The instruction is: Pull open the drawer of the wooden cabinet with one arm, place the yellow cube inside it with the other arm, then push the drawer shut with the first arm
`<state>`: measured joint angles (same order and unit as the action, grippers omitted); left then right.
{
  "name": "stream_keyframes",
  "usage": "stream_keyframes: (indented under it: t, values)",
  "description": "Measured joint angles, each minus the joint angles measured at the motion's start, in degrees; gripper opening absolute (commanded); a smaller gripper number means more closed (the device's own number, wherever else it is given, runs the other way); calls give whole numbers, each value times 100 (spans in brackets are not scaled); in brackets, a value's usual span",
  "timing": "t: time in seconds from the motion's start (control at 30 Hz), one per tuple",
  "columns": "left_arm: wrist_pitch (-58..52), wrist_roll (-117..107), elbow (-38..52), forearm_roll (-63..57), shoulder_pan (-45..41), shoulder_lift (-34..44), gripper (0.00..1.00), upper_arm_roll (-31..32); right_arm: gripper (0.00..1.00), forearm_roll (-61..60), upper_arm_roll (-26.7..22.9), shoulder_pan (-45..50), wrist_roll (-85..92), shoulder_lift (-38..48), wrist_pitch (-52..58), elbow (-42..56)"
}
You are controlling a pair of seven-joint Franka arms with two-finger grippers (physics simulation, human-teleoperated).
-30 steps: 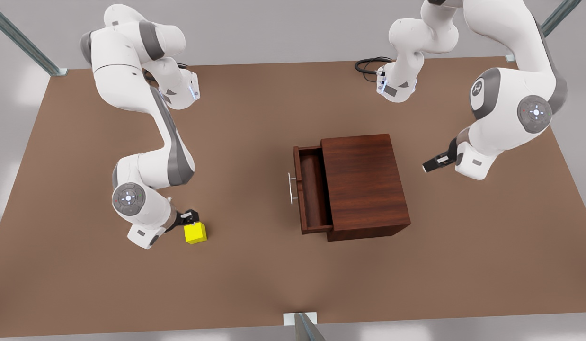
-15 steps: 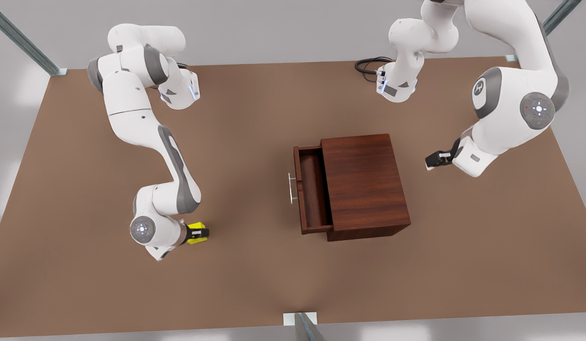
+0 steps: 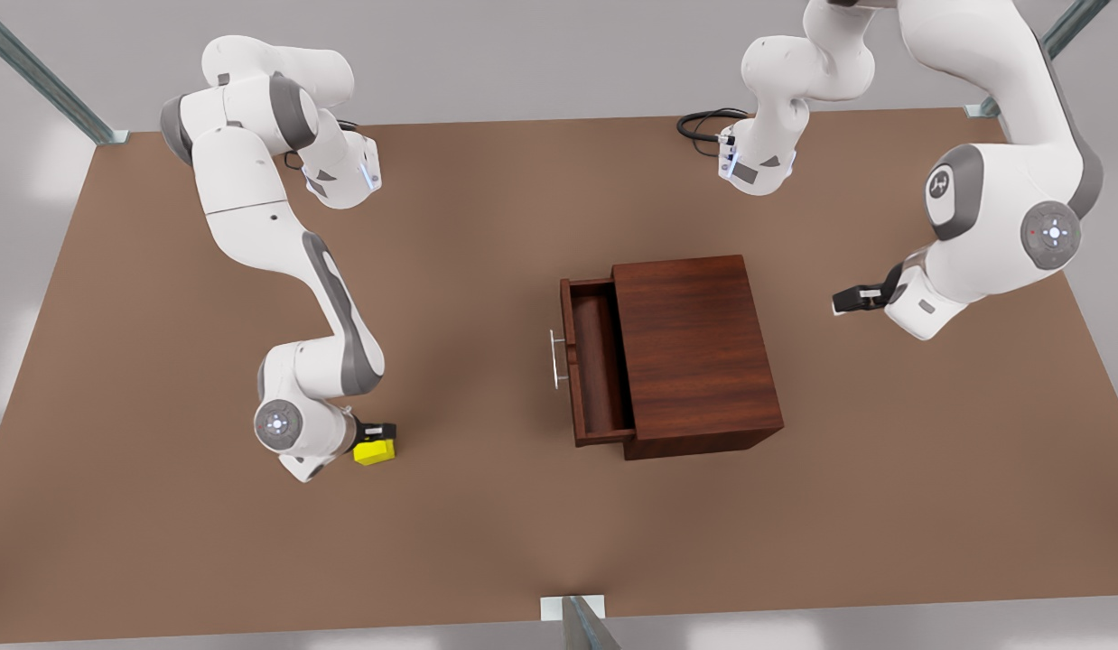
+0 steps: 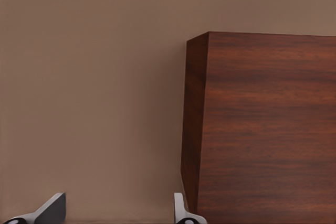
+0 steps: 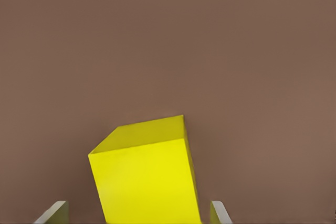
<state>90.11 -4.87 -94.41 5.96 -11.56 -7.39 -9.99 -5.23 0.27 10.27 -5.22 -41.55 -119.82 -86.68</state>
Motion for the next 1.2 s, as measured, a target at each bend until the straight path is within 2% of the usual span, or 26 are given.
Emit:
stream_keyframes:
  t: [0.6,1.0,1.1,1.2]
  values:
    - [97,329,-1,-39,-54,-48,100,21,100,204,0,42,92,-278,-114,-113]
    - [113,402,1,-32,-64,-66,100,31,99,206,8,64,127,-555,-199,149]
    - [112,413,2,-31,-68,-66,100,34,67,194,1,70,139,-558,-227,162]
    - [110,422,-1,-31,-68,-66,100,34,60,158,1,72,173,-543,-250,173]
